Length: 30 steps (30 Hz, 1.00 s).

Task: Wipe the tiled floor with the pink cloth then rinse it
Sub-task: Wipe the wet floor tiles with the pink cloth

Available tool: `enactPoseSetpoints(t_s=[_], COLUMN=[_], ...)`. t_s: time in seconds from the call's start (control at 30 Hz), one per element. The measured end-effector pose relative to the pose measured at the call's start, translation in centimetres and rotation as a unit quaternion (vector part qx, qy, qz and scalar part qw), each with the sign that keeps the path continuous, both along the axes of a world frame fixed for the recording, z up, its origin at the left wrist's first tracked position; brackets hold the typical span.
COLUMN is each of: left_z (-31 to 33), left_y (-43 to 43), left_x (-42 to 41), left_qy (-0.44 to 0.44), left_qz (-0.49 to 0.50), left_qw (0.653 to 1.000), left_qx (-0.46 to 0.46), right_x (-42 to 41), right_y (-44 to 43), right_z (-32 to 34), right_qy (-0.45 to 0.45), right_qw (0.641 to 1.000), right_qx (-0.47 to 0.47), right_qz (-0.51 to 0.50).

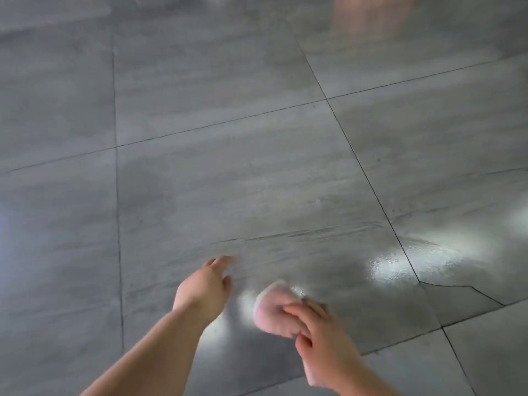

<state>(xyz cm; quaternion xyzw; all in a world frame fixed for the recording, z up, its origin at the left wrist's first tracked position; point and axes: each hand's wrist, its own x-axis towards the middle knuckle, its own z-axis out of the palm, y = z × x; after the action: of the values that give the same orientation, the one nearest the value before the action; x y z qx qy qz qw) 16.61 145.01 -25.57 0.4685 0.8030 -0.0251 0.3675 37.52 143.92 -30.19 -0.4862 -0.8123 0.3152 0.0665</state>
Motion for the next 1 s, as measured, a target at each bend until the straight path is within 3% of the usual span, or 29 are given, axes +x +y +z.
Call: enactPoseSetpoints(t_s=[0.1,0.23,0.43,0.6,0.77,1.0], left_z=[6.8,17.8,36.5,49.5,57.0,59.9], left_y=[-1.1,-4.5,-10.0,-14.5,-18.5,-19.2], left_x=[-1.7,-5.6,-11.9,-18.1,-23.3,-28.0], left_qy=[0.004,-0.004,-0.020,-0.009,0.008,0.024], left_qz=[0.061,0.115,0.253,0.389,0.454,0.537], left_qw=[0.998,0.993,0.967,0.919,0.884,0.834], left_qx=[0.022,-0.008,-0.001,0.068,0.111,0.124], right_x=[0.7,-0.1,-7.7,-17.8,-25.9,-34.6], right_y=[2.2,5.0,6.4,5.1,3.5,7.2], right_z=[8.7,21.0,40.3,53.5,62.1,67.8], right_qy=[0.052,0.034,0.015,0.035,0.076,0.105], right_qw=[0.979,0.961,0.974,0.978,0.979,0.976], right_qx=[-0.151,-0.191,-0.172,-0.182,-0.191,-0.185], right_qz=[-0.128,-0.200,-0.146,-0.093,-0.001,0.050])
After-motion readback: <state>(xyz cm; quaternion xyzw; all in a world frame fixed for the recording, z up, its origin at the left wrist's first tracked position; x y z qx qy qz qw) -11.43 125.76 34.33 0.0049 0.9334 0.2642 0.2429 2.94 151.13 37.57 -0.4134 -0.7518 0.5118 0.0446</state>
